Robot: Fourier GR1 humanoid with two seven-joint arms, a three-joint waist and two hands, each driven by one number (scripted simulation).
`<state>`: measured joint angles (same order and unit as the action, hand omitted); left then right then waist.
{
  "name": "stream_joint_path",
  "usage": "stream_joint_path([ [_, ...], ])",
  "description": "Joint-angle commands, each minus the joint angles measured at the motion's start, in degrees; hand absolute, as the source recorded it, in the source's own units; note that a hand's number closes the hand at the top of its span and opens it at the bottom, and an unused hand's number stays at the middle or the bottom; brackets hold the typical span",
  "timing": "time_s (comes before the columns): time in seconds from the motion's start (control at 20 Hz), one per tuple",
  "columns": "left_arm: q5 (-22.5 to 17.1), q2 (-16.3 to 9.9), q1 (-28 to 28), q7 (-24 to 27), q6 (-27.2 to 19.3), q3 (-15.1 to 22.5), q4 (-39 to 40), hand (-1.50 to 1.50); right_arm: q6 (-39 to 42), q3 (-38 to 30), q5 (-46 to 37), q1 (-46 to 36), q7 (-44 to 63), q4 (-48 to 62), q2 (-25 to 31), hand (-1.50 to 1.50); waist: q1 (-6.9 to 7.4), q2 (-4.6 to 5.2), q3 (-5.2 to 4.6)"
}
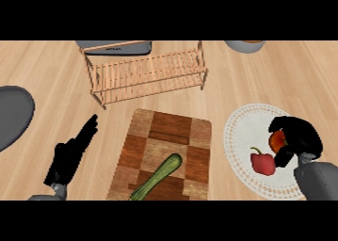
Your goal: Pick the tomato from the placemat and place it in the tiered shelf
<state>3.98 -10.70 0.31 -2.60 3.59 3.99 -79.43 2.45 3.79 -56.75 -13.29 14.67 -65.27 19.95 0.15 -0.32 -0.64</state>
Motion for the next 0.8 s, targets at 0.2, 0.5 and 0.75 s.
stream_joint_path([
  [0.2,2.7,1.8,-1.6,2.6,-2.0,-1.0,3.6,0.00,-8.7,0.2,-4.3,3.5,-0.9,-1.1,-2.7,1.50,-0.25,0.32,0.63],
  [0.5,-0.3,-0.2,-1.2,-2.2,1.7,-2.9,-1.7,0.00,-8.7,-1.4,-4.0,9.4,1.1,-13.3,-2.2,1.50,-0.44,0.19,0.63],
  [0.75,1.0,0.2,-0.6,-0.8,1.8,-1.4,-0.5,0.00,7.0,14.3,-10.6,4.4,18.3,-23.5,-16.0,1.50,0.06,-0.02,0.51],
])
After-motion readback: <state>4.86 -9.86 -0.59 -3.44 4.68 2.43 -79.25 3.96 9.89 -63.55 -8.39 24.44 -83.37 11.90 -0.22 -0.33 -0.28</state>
